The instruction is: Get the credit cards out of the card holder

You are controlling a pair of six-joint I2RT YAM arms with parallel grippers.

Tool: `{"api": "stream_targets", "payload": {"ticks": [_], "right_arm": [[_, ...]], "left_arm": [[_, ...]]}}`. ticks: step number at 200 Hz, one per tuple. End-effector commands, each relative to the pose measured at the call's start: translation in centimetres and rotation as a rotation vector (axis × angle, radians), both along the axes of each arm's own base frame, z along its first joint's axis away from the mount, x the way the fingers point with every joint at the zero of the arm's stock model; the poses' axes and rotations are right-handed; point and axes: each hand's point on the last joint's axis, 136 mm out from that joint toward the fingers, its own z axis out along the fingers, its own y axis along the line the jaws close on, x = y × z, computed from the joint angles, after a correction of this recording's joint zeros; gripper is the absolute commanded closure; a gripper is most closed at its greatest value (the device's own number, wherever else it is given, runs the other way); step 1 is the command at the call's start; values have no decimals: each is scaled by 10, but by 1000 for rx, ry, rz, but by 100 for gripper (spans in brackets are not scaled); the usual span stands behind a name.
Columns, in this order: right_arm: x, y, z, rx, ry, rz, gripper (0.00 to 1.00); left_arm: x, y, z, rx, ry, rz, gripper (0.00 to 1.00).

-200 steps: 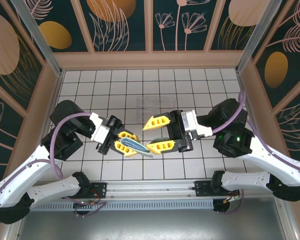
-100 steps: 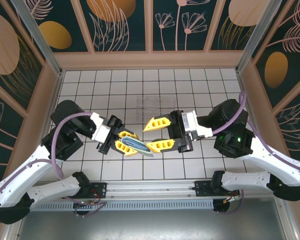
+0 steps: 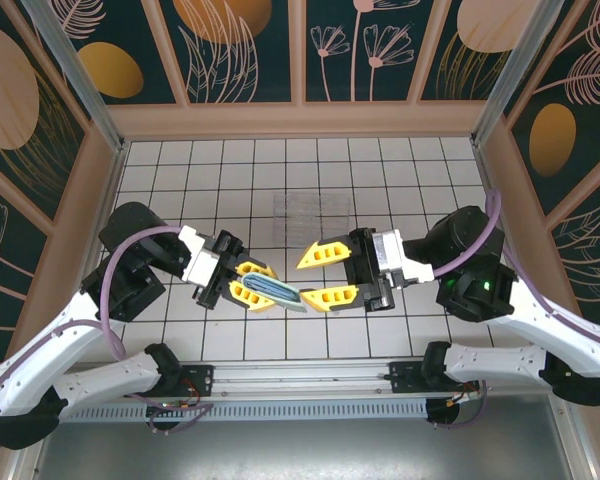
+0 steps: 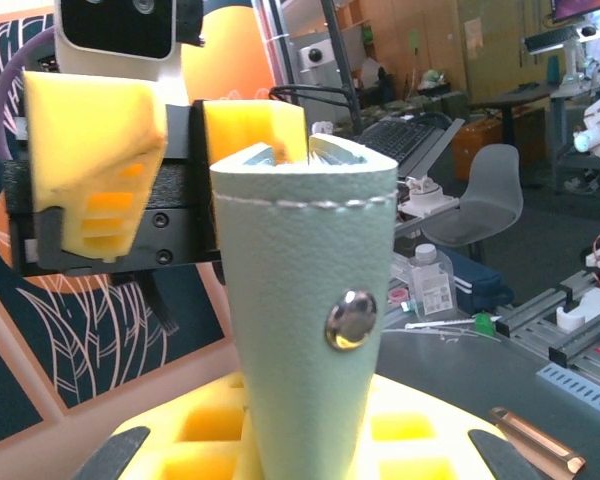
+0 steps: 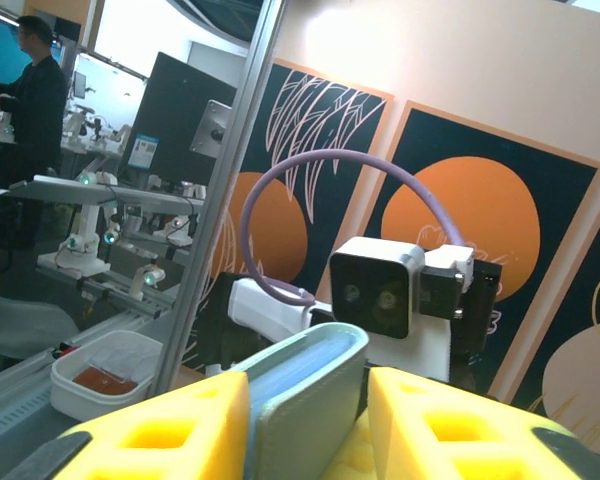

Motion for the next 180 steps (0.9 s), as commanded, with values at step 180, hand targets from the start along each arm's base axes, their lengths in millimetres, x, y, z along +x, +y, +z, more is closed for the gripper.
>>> {"api": "stream_targets", "payload": {"ticks": [180], "right_arm": [[21, 15, -20, -93, 65, -139, 79]], "left_arm": [[-2, 3, 9, -59, -48, 12, 100]]}}
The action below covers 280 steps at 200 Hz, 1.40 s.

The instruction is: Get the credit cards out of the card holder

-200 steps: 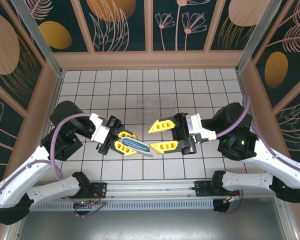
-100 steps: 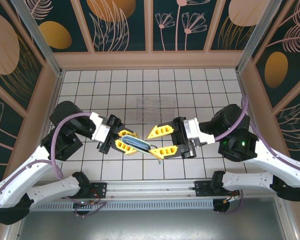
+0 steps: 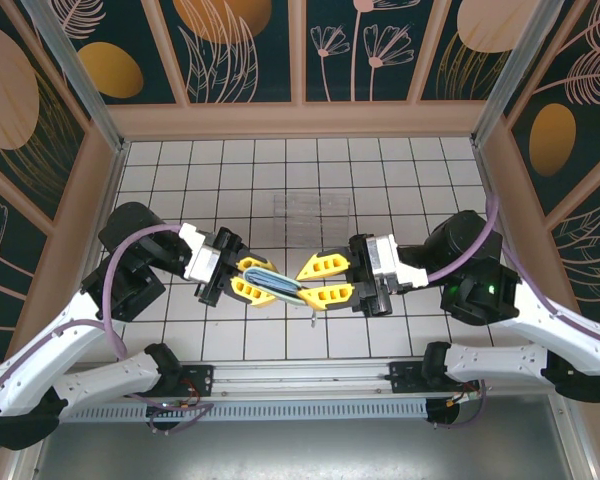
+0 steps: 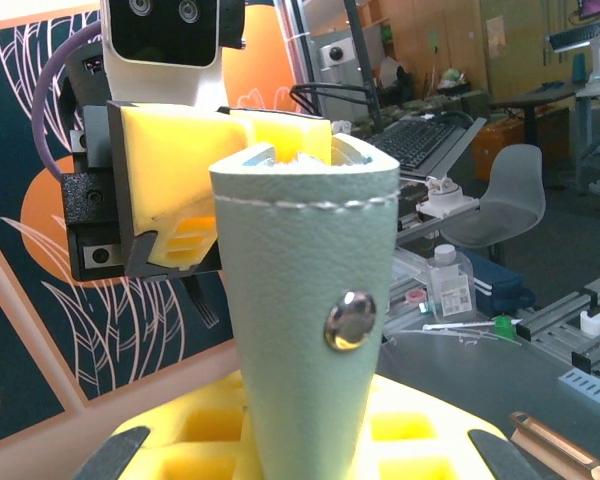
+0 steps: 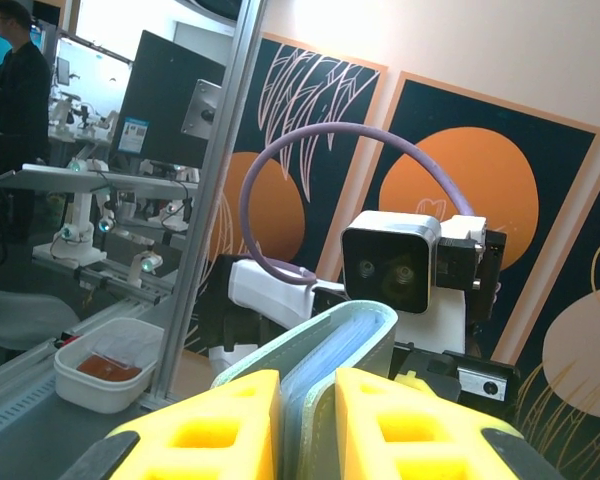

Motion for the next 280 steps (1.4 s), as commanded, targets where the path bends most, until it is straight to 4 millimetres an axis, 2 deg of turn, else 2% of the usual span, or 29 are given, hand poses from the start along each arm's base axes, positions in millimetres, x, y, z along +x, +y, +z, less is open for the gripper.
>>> {"api": "stream_targets", "payload": {"ticks": [1, 14, 43, 48, 61, 71, 88, 99, 118, 138, 143, 146, 177, 194, 216, 250, 280], "right_arm": [[17, 9, -9, -41, 29, -91, 79], [21, 11, -11, -48, 33, -109, 82], [33, 13, -12, -54, 52, -173, 100], [35, 13, -11, -53, 57, -188, 100], [43, 12, -11, -53, 71, -233, 100], [51, 12, -13, -55, 85, -279, 100], [68, 8, -17, -61, 118, -370, 100], [81, 5, -22, -68, 143, -441, 100], [110, -2, -33, -88, 211, -576, 100], [145, -13, -53, -124, 307, -692, 100], [154, -15, -60, -134, 335, -717, 100], [160, -18, -64, -139, 350, -734, 100], [204, -37, -111, -180, 520, -840, 100], [224, -44, -140, -221, 617, -905, 100], [240, -48, -172, -278, 738, -953, 100], [254, -52, -218, -312, 979, -974, 100], [253, -40, -239, -290, 1165, -871, 100]], "left_arm": [[-6, 5, 8, -49, -50, -16, 100], [-6, 4, 7, -47, -47, -16, 100], [0, 0, 3, -33, -37, 11, 100], [3, -1, 2, -31, -33, 28, 100], [13, -4, 1, -28, -15, 89, 88], [24, -6, 1, -32, 8, 163, 72], [44, -7, -1, -46, 39, 295, 52], [58, -5, -3, -55, 65, 385, 44], [80, 1, -11, -66, 116, 528, 37], [104, 12, -19, -88, 182, 690, 33], [109, 17, -16, -108, 194, 727, 32], [114, 17, -26, -93, 211, 749, 31], [154, 33, -53, -93, 363, 976, 23], [172, 35, -74, -53, 443, 1060, 22], [186, 28, -96, 8, 525, 1100, 22], [202, 20, -123, 54, 660, 1146, 23], [212, 17, -152, 111, 776, 1190, 24]]}}
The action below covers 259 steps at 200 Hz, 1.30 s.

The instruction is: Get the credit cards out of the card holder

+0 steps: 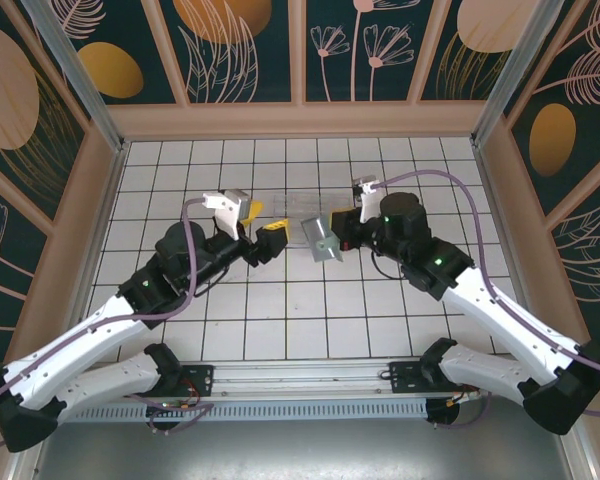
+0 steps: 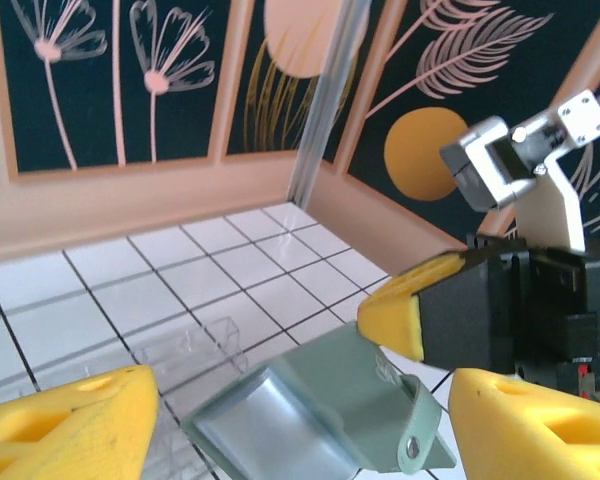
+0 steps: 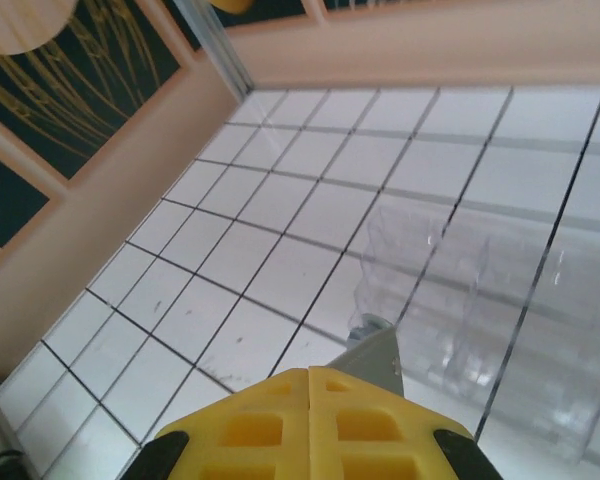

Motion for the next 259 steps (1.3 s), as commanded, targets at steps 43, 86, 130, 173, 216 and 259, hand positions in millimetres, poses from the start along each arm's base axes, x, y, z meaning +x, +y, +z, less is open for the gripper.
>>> {"api": "stream_targets", "payload": {"ticks": [43, 86, 130, 173, 216, 259], "right_arm": [[-7, 36, -16, 377, 252, 82, 100], [-10, 46, -28, 326, 226, 153, 100], [-28, 55, -64, -14, 146, 405, 100], [-63, 65, -43, -48, 35, 710, 100], [-96, 56, -12, -47, -62, 872, 100], [-120, 49, 29, 12, -150, 958, 100]], "left_arm": [[13, 12, -67, -22, 279, 153, 26], [19, 29, -101, -52, 400, 232, 28], [0, -1, -105, -26, 349, -72, 38], [-51, -37, -97, 168, 127, -531, 36], [-64, -32, -86, 299, -25, -617, 34], [-89, -38, -60, 237, -123, -768, 36]]}}
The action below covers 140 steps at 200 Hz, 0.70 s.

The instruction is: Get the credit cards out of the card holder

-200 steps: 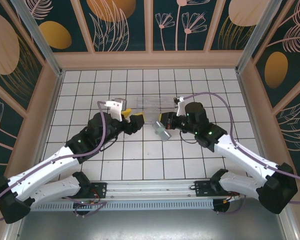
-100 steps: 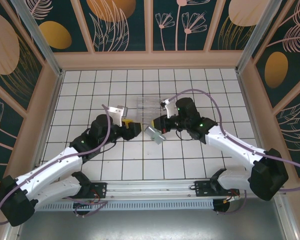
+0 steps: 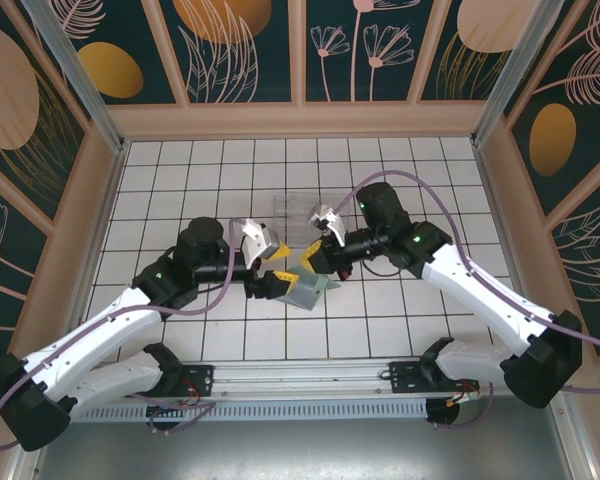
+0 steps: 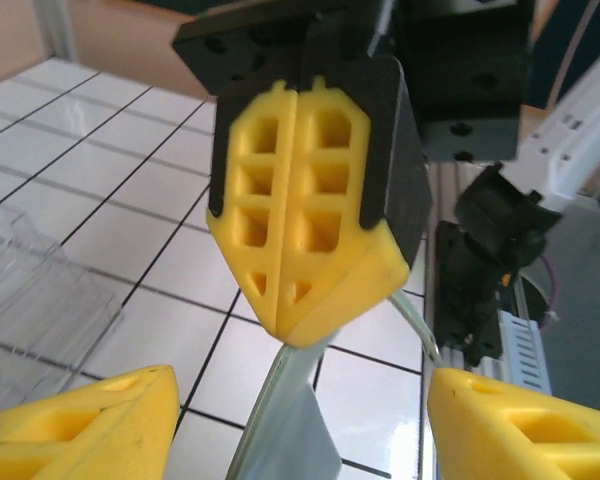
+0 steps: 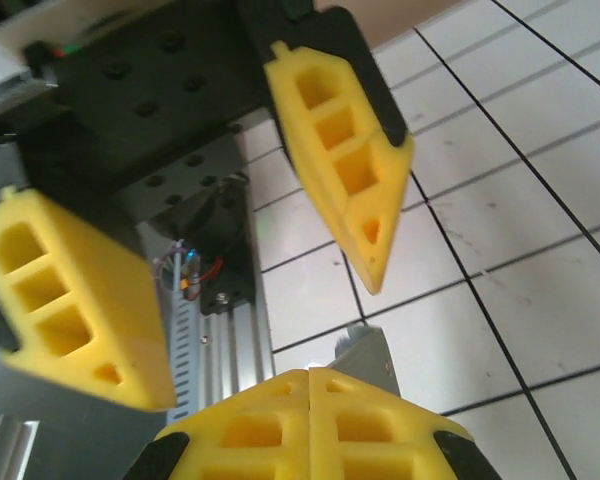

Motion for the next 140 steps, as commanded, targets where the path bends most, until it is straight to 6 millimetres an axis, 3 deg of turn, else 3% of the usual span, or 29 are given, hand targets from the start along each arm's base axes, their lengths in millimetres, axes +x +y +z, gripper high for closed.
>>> {"api": "stream_targets", "payload": {"ticks": [1, 22, 44, 65, 79, 82, 121, 135, 140], "right_arm": [[-25, -7, 43, 101, -76, 114, 100], [-31, -7, 62, 156, -106, 136, 100], [-33, -6, 73, 185, -110, 155, 100], [-29, -5, 75, 180, -118, 140, 100], [-25, -4, 74, 174, -129, 124, 100], [-24, -4, 73, 172, -131, 119, 100], [-5, -3, 77, 167, -158, 3, 100], [14, -6, 79, 156, -181, -123, 76], [23, -8, 80, 159, -187, -176, 68]], "left_arm": [[-21, -6, 17, -28, -60, -158, 36], [-28, -12, 7, 16, 1, -240, 39], [-31, -20, 8, 7, 32, -313, 45], [-28, -26, 14, -4, 27, -337, 63], [-24, -28, 7, 15, 31, -330, 76], [-21, -29, 16, 7, 11, -325, 78], [-2, -32, 14, 30, -11, -224, 100], [8, -32, 22, 4, -29, -160, 100], [12, -30, 15, 6, -21, -124, 100]]}}
